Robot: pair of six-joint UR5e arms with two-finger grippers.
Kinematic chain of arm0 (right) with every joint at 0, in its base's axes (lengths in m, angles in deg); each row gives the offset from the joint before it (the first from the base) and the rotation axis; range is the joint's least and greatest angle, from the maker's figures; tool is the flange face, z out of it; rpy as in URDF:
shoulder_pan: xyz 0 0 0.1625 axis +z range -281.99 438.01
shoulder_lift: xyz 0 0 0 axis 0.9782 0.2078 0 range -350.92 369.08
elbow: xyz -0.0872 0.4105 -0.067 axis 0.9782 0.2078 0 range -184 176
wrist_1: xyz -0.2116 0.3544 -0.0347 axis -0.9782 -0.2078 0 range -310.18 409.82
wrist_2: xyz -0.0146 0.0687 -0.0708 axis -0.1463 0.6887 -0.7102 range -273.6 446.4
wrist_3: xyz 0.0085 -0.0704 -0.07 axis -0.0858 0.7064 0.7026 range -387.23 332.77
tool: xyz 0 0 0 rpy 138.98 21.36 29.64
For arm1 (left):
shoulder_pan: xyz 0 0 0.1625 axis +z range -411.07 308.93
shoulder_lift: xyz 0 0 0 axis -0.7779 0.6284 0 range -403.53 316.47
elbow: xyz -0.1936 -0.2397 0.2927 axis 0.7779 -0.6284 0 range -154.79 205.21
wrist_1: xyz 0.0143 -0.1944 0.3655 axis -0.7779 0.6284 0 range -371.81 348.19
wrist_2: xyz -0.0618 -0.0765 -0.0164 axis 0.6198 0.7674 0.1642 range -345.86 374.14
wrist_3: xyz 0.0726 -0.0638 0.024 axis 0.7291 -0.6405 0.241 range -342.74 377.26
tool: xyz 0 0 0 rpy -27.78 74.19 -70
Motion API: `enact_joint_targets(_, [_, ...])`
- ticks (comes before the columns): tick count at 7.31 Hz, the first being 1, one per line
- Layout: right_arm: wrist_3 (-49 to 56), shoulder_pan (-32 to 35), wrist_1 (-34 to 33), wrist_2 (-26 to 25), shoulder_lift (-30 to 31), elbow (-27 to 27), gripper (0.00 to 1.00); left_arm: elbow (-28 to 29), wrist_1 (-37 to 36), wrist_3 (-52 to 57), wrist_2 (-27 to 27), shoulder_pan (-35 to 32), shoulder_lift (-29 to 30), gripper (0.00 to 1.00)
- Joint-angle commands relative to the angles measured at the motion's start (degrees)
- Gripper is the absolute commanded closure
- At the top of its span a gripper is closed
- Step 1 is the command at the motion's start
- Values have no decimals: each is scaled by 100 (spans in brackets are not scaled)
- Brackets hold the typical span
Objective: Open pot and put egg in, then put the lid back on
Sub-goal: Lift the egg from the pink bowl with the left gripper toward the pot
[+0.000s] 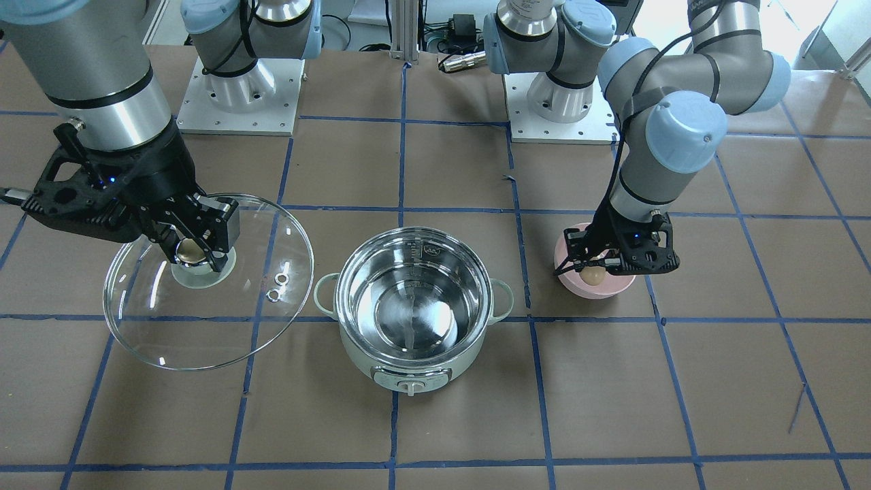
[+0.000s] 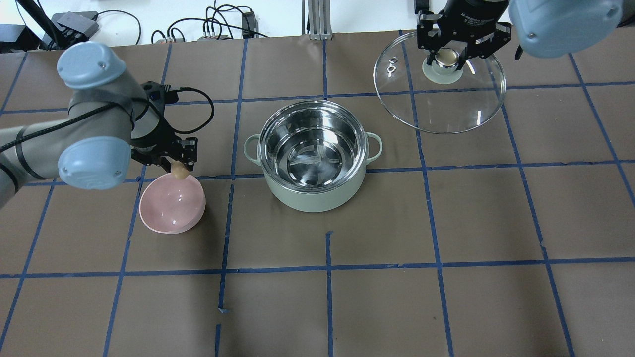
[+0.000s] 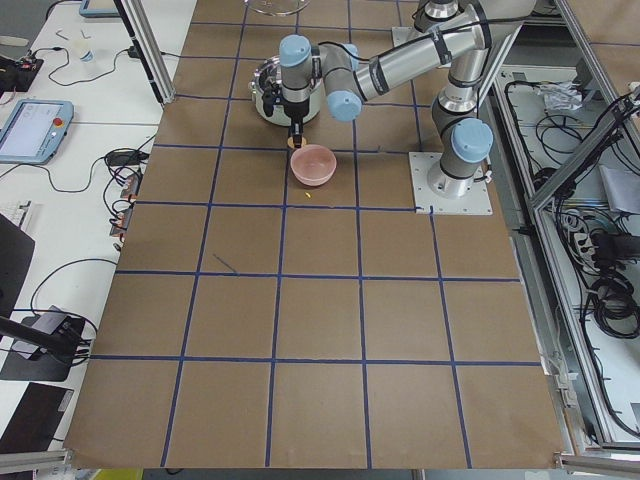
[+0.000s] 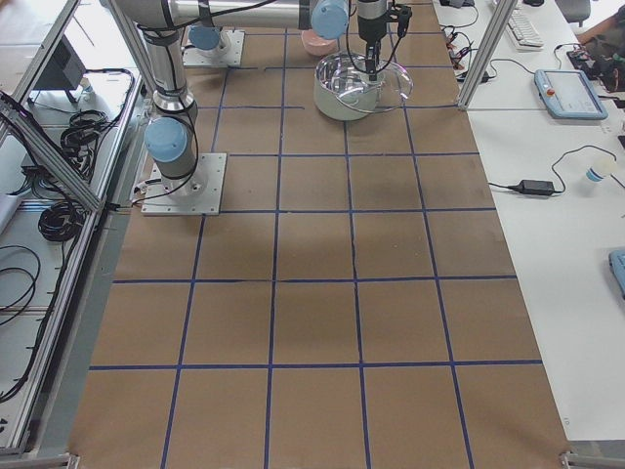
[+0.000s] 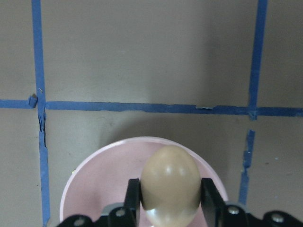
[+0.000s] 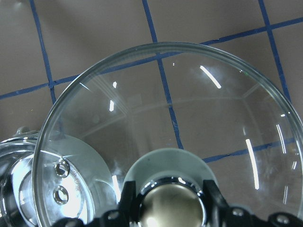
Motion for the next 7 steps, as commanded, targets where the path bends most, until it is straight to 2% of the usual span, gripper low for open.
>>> enact_joint_targets(1, [2,19,14,-10,8,-28,53,797,384,-1234,28,-992,102,90])
enact_joint_targets(2, [2,10,-29,-2,8,-72,53,964,244,-1545,28,-1441,251,91])
enact_joint_targets(4, [98,-25,-56,7,8,-63,53,1316,-598,-2098,19,-2321,1048,91])
enact_joint_targets(5, [168,-60,-56,7,8,-72,53,1457,-723,-2110,2,-2481,1470,91])
enact_joint_targets(7, [177,-95,-56,16,8,-72,53,1467,-970,-1840,10,-2483,1860,91])
